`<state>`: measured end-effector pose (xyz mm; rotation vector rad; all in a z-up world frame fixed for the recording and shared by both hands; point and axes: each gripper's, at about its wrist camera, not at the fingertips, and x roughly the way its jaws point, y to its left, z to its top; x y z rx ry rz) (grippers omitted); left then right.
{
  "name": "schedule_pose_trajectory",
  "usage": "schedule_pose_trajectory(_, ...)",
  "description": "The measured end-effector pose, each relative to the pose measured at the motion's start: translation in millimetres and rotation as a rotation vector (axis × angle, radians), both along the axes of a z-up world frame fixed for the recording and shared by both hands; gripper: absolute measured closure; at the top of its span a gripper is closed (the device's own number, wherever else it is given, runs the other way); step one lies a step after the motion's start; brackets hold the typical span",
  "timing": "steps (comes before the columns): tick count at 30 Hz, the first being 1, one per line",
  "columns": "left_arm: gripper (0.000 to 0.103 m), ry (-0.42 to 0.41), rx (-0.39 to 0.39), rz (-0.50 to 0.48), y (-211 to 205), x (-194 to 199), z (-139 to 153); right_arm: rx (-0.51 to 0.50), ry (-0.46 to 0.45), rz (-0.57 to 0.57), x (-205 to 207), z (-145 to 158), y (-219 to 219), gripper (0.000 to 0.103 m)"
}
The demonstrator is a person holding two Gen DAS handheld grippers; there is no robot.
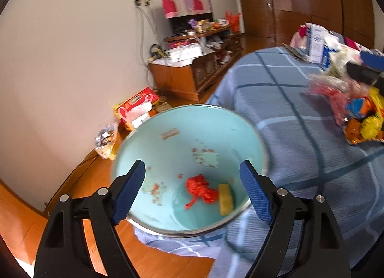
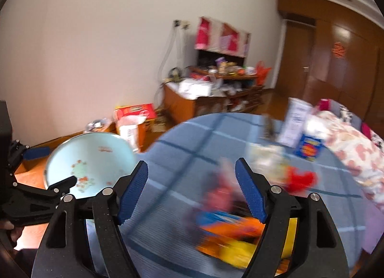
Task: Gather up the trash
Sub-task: 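Grasp the yellow plastic bag with the right gripper while the left gripper grasps the orange wrapper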
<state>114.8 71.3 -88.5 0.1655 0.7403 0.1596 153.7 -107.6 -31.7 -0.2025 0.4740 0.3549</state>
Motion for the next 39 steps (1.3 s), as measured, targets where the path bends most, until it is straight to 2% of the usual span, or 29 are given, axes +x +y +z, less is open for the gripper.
schedule_pose_trajectory(4,0.023,0.0,-0.001,-0.046,-24.0,8.0,-2.7,0.007,-0.016,-0.117,-10.0,1.5,-61.4,0.029)
schedule_pose_trajectory(8,0.023,0.0,-0.012,-0.076,-42.9,14.9,-4.0,0.014,0.034,-0.182,-8.3,-12.9,-103.7,0.029)
schedule_pose_trajectory(17,0.023,0.002,-0.027,-0.14,-76.2,16.6,-2.0,0.043,0.133,-0.125,-0.3,-39.6,-118.4,0.039)
schedule_pose_trajectory(20,0.023,-0.002,-0.031,-0.148,-80.0,15.8,-0.1,0.039,0.153,-0.105,0.2,-41.8,-115.7,0.059)
schedule_pose_trajectory(24,0.024,-0.004,-0.04,-0.154,-82.5,16.3,3.0,0.065,0.19,-0.072,1.1,-40.5,-116.0,0.068)
schedule_pose_trajectory(31,0.024,-0.033,-0.059,-0.184,-91.5,12.9,18.6,0.152,0.115,-0.075,-23.5,-13.6,-131.1,0.07)
schedule_pose_trajectory(36,0.024,-0.047,-0.071,-0.229,-116.0,17.7,23.8,0.176,0.034,-0.165,-37.1,6.1,-159.4,0.07)
schedule_pose_trajectory(39,0.024,-0.05,-0.078,-0.262,-134.2,23.4,23.5,0.191,0.035,-0.242,-31.8,3.8,-188.7,0.07)
